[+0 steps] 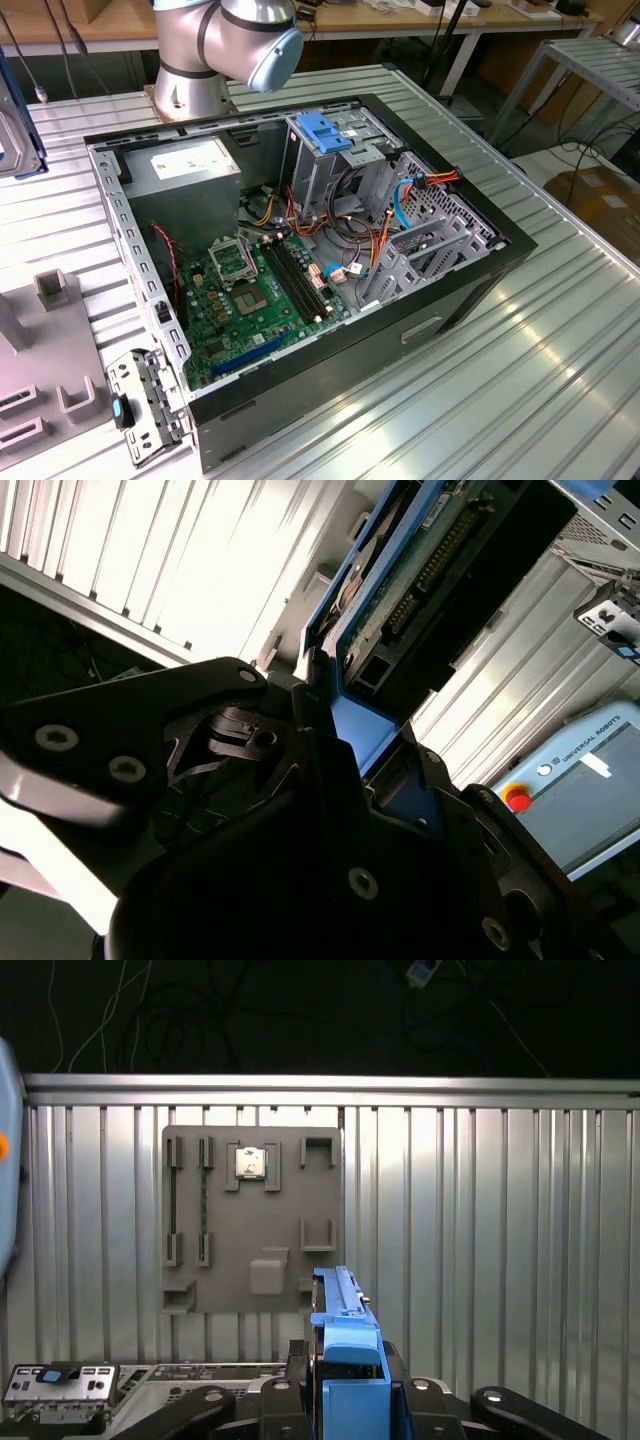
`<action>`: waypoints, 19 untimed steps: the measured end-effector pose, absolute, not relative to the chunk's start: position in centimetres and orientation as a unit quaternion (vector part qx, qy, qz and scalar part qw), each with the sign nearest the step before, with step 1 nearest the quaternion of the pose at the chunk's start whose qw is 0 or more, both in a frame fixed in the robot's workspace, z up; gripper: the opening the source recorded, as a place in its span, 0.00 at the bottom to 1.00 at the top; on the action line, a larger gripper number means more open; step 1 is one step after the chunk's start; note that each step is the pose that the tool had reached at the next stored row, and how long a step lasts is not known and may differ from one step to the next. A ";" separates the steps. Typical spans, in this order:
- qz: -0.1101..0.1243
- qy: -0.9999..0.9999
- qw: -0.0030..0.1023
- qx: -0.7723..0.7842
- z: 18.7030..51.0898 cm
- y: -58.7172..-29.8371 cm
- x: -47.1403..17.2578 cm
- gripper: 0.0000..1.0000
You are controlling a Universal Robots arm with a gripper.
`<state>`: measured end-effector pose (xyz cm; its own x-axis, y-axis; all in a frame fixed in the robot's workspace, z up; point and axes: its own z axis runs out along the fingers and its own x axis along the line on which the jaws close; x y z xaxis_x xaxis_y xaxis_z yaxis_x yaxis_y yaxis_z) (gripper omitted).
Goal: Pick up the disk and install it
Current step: 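Reach for the disk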
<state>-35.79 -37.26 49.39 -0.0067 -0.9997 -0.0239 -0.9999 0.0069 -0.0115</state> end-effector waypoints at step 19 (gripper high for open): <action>0.004 0.709 0.013 -0.705 49.4 -37.3 -32.3 0.37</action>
<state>-32.32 -37.26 49.39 -0.0067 -0.9997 -0.0239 -0.9999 0.0070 -0.0115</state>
